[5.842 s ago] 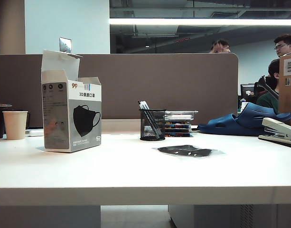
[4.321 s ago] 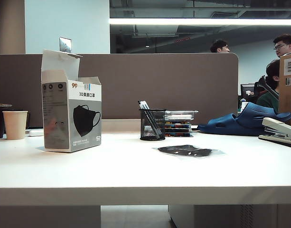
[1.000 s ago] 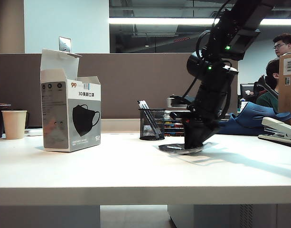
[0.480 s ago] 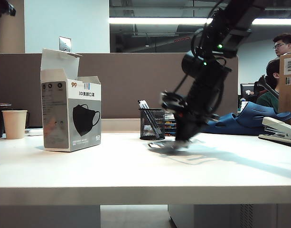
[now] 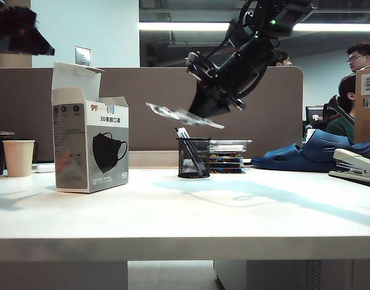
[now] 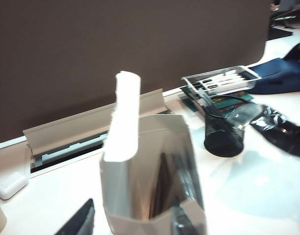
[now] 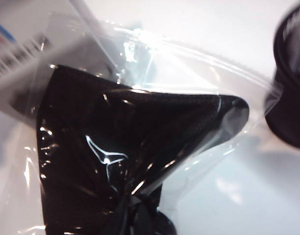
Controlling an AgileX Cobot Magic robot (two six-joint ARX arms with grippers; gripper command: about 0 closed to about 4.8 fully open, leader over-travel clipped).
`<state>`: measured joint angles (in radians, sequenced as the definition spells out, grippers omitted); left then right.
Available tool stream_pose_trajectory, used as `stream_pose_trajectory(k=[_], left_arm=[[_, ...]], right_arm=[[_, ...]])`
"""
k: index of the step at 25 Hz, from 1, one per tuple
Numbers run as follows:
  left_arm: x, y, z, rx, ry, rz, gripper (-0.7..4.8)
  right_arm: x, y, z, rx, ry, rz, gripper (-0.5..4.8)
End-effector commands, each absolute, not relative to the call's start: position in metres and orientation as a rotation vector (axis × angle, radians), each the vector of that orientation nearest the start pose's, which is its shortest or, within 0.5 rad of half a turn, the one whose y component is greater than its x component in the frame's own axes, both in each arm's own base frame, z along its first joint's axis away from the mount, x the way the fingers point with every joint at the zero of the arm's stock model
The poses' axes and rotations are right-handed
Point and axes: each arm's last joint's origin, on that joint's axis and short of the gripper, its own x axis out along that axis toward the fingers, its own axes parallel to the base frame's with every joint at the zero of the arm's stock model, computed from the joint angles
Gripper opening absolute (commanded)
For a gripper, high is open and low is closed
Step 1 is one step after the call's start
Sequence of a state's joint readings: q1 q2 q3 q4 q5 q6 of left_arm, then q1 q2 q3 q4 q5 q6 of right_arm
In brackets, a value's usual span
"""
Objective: Put the mask into the mask box.
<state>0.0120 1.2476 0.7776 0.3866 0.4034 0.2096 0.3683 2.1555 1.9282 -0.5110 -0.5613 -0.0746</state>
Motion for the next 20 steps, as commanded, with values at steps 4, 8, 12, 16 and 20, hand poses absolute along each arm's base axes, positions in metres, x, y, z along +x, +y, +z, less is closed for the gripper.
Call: stream_pose_trajectory(k=[4,8,12,16,20], left_arm=[[0.31,-0.005,0.289,0.222,0.054,-0.323,1.93],[0.318,-0.004,0.285,0.224,0.05,-0.304,1.93],[0.326,-0.004,0.279,0.225,0.043,-0.303,1.92],[0.332,-0.004,0.275,0.229,0.016,-0.301,1.8],[0.34,-0.005,0.268,0.227,0.003,-0.319,1.71]], right_arm=[[0.449,0.2,0.283,0.122,0.637,1.018,-0.06],[0.445,0.212,0.286,0.116,0.603,1.067,-0.06],[0.442,0.22,0.289,0.109,0.583,1.089,-0.06],[0.44,0.223,0.289,0.112,0.583,1.112,-0.06],[0.437,0.229,0.291,0.113,0.571,1.146,-0.06]])
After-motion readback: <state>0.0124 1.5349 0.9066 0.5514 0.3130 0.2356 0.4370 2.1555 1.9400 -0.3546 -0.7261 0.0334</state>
